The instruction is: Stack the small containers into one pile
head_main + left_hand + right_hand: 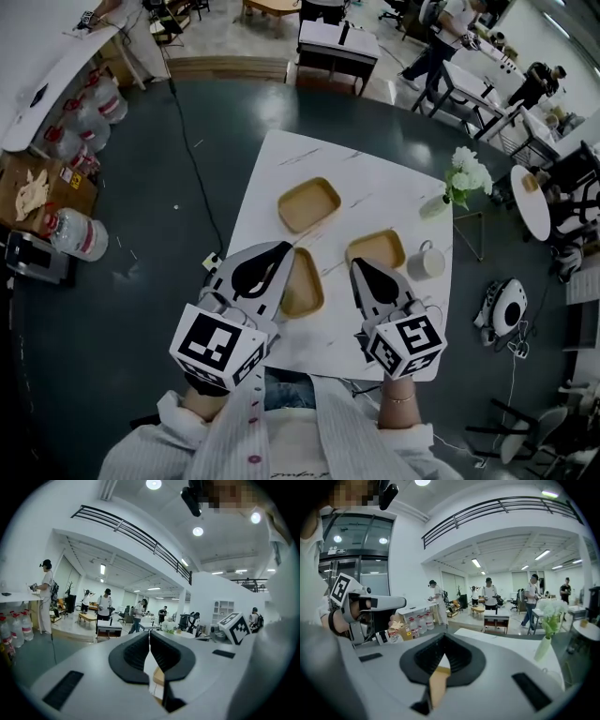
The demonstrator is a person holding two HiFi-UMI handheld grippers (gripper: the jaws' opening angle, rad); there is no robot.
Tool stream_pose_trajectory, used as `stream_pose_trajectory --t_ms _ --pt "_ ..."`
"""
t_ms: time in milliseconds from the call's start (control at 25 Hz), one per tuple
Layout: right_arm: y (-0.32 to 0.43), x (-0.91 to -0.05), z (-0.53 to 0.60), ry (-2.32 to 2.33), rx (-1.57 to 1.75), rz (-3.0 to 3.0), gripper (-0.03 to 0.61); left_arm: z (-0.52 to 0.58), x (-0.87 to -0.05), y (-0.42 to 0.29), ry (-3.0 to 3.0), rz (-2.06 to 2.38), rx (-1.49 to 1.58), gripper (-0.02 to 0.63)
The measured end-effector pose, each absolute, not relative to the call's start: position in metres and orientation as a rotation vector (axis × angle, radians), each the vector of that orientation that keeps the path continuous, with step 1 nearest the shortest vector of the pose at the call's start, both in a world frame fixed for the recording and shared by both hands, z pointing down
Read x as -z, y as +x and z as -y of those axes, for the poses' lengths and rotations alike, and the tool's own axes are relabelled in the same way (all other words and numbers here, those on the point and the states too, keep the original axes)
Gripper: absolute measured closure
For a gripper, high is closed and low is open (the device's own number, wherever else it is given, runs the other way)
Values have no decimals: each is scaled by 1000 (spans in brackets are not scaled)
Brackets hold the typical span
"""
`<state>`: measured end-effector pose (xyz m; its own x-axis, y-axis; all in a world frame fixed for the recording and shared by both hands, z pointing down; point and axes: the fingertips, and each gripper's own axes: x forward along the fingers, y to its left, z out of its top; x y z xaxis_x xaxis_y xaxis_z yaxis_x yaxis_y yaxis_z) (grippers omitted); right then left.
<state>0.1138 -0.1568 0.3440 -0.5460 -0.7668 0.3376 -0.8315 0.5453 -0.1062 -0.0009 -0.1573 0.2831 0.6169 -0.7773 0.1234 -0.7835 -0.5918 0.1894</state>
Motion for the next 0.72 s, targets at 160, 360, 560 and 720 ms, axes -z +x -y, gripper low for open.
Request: stream_pose_trajectory --t_ms 160,360,560,720 --pt "126 -344 156 1413 -380 2491 568 164 -286 7 2643 1222 -53 591" --pt "137 -349 156 1477 -398 2446 568 170 -290 14 2660 1169 -60 591" --pt "144 -362 161 1478 -409 2397 568 175 -297 19 2665 1145 -73 591" --pt "146 -380 166 1439 -419 2348 566 177 -308 19 2650 1133 -92 591"
